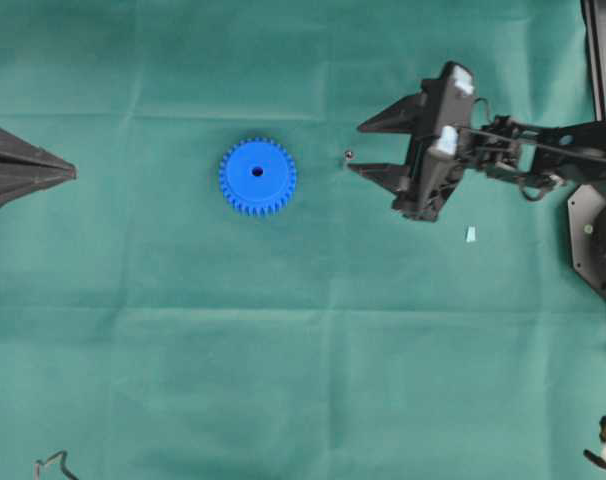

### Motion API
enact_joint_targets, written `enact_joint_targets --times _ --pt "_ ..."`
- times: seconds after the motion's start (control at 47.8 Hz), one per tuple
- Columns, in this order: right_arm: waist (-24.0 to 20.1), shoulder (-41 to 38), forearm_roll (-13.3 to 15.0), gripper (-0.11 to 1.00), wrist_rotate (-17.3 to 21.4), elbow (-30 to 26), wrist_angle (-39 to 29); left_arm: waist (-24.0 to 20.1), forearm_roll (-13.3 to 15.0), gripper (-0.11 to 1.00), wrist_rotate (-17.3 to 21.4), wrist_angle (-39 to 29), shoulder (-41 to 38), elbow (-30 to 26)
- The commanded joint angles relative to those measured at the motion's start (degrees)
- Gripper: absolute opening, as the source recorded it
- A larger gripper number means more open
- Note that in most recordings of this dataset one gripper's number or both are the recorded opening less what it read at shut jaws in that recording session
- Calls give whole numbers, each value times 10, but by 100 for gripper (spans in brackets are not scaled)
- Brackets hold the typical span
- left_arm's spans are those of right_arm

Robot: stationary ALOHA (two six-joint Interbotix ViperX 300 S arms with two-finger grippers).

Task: Insert the shaft into the center hole of the gear.
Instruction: 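Lower the right gripper and close it on the silver shaft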

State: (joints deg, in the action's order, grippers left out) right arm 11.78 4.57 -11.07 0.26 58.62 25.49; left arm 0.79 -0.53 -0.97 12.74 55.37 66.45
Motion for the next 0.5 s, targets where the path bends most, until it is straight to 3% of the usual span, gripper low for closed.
enact_joint_targets --times 0.0,0.482 --pt "4 -21 -5 72 1 -18 11 0 -2 0 0 3 -4 -13" --pt "4 -71 -24 70 1 -22 37 0 -2 0 -1 -3 -4 -13"
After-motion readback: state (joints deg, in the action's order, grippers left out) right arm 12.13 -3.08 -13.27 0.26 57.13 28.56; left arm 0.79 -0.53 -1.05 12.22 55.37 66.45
